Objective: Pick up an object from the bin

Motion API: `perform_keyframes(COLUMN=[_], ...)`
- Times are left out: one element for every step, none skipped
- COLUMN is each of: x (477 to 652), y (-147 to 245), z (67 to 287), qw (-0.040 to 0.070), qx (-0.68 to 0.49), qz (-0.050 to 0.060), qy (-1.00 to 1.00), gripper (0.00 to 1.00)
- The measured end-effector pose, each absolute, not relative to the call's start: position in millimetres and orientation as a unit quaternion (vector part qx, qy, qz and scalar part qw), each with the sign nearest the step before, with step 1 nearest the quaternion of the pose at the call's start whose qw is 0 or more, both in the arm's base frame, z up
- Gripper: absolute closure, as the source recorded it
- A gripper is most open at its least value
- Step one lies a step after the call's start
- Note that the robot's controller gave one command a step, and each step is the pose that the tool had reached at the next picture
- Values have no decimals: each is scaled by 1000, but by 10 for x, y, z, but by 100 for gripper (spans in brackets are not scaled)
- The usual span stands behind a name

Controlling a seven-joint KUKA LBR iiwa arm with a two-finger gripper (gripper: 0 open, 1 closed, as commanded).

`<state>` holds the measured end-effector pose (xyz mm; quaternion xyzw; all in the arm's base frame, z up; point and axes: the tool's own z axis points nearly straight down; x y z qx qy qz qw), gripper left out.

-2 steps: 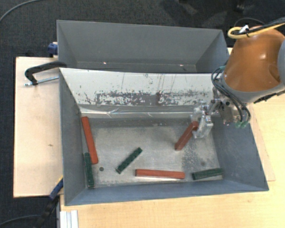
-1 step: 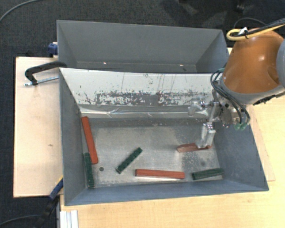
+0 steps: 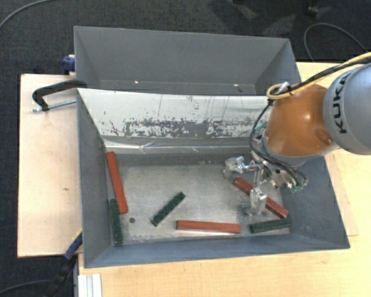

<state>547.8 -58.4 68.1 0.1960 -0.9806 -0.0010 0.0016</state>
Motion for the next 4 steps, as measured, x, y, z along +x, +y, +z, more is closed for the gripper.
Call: perform_keyframes(x=[5168,5162,5324,4911], y=[-1052,-1427,-1159,-1376], z=[708,715,1098,1298], qw=[0,-2,-4,0], qx=[214,320,19,34], qz=[1,-4,0,0], qy=[-977,-947,-1000,-999], gripper=[0,0,0,0])
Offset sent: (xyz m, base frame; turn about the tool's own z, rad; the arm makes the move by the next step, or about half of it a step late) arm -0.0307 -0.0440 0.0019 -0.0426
